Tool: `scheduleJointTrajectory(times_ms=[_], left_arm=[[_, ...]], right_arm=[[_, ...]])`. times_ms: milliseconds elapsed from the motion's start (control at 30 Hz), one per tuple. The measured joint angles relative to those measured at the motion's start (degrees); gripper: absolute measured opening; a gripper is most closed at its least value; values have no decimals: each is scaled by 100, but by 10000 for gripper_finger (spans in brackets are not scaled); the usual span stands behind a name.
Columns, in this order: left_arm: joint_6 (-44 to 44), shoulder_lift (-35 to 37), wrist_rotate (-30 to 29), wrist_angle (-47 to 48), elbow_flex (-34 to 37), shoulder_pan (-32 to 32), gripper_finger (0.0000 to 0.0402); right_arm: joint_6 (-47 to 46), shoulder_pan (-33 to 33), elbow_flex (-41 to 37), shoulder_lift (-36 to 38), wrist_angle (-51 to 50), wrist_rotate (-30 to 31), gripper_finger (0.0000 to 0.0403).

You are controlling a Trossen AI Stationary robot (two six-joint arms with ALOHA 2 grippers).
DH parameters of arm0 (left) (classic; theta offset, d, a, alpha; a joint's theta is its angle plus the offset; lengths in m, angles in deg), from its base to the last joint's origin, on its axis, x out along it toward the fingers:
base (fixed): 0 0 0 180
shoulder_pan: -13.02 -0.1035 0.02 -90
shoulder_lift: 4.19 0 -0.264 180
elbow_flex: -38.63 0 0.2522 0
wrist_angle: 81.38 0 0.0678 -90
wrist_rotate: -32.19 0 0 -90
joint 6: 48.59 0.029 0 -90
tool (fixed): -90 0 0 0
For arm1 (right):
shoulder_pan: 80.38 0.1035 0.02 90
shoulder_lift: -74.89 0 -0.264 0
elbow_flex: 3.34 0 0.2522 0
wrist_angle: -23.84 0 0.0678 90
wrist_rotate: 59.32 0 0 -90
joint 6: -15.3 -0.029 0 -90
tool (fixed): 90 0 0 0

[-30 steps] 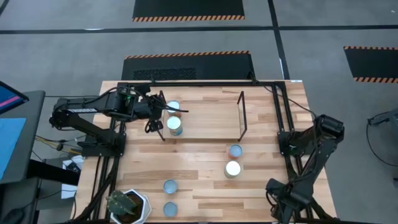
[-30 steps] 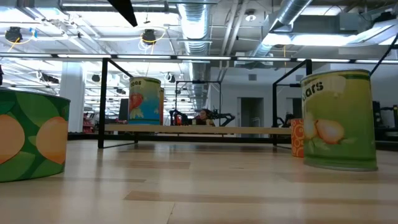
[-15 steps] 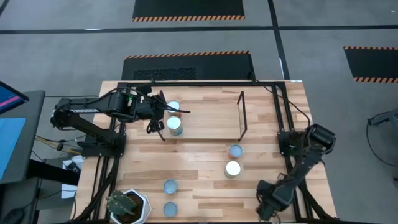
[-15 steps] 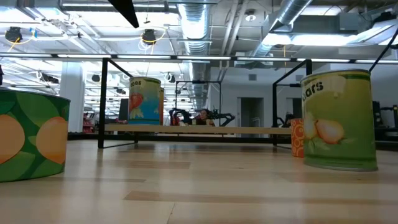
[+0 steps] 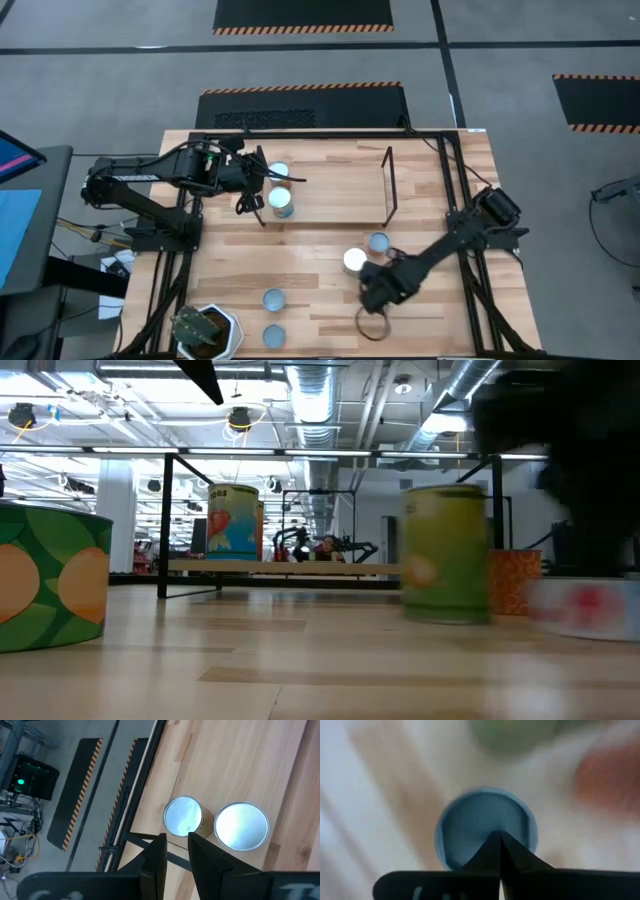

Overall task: Pick and place cans onto a shelf
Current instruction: Move the canned peaches and blue and red tuna can to the top, then move the canned pears, canned pineapple rings, and canned salmon to the center of the table

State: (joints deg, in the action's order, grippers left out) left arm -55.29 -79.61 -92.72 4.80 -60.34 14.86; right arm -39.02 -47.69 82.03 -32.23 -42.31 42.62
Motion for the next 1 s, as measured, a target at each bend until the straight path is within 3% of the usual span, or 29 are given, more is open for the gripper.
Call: scheduleJointTrajectory(times_ms=[133,400,500,567,700,833,1000], left_arm=[[-2,0,1,7,0,0,70],[-46,2,91,16,0,0,70],[-83,2,782,24,0,-2,70],[-81,2,1469,4,0,0,70],[-317,3,3047,-599,0,63,70],[-748,-97,3914,-1591,-15,200,70],[-863,-157,5005,-2082,-20,443,70]], right_arm=[[211,-65,410,32,-326,212,12],[103,658,922,245,-1032,339,14],[87,1078,965,391,-1292,514,17],[-162,1311,978,538,-1496,984,18],[-663,1820,976,840,-2212,2755,18],[-1205,2158,976,1066,-2807,3994,16],[-1222,2160,874,1181,-2603,4481,18]])
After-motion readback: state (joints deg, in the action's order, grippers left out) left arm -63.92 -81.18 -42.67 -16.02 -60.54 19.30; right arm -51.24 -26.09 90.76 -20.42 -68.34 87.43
